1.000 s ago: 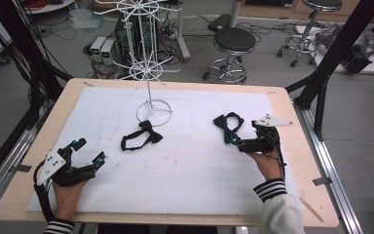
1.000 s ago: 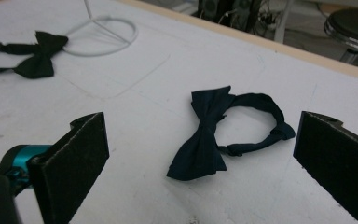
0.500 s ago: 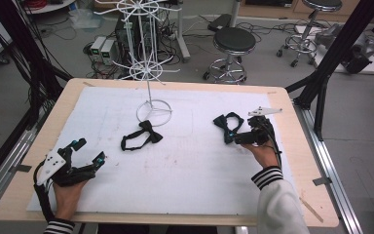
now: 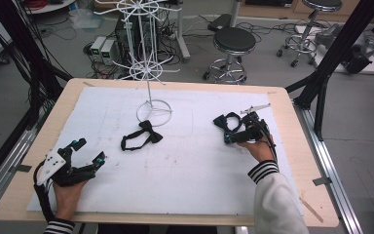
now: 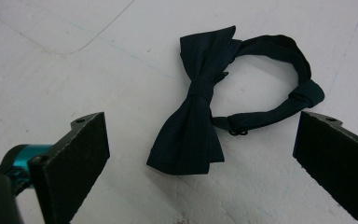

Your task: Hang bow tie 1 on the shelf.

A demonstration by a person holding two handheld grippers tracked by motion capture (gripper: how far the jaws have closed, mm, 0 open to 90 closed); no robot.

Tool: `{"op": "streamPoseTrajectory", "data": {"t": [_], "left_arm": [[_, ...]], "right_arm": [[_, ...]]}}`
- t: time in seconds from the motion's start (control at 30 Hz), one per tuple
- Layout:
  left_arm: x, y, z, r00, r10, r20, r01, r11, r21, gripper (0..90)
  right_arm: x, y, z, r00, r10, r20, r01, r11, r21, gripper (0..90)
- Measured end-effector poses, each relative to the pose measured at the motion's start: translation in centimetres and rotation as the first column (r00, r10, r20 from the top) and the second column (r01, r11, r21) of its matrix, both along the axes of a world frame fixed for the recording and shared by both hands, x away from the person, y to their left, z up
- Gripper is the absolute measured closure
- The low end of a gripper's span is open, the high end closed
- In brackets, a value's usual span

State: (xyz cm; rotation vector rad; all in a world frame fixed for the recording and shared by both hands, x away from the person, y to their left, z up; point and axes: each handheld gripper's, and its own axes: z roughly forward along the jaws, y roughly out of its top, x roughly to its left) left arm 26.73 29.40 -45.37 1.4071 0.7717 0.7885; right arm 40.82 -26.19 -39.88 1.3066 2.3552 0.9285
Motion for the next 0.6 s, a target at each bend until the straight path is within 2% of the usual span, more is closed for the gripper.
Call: {"op": "streamPoseTrajectory", "data": {"t": [0.2, 0.33, 0.4, 0.57, 0.6], "left_arm": [[0.0, 0.0, 0.0, 1.0, -0.002, -0.001, 0.002, 1.0, 0.001, 14.1], [0.0, 0.0, 0.0, 1.0, -0.001, 0.0, 0.001, 1.0, 0.001, 14.1], [0.0, 0.0, 0.0, 1.0, -0.001, 0.0, 0.001, 1.0, 0.001, 14.1], [0.0, 0.0, 0.0, 1.0, -0.001, 0.001, 0.001, 1.0, 0.0, 14.1], [0.0, 0.0, 0.0, 1.0, -0.002, 0.001, 0.002, 1.0, -0.001, 14.1]], "right_arm": [[0.2, 0.3, 0.0, 0.9999, 0.003, 0.016, -0.002, 1.0, -0.031, 5.7], [0.5, 0.5, -0.2, 1.0, 0.003, -0.004, -0.003, 0.999, -0.053, 6.9], [0.7, 0.6, -0.3, 0.9995, 0.01, -0.029, -0.012, 0.999, -0.048, 16.7], [1.0, 0.7, -0.7, 0.9989, -0.009, -0.046, 0.006, 0.998, -0.059, 17.6], [1.1, 0.7, -0.9, 0.9977, -0.004, -0.068, 0.0, 0.998, -0.057, 22.0]]}}
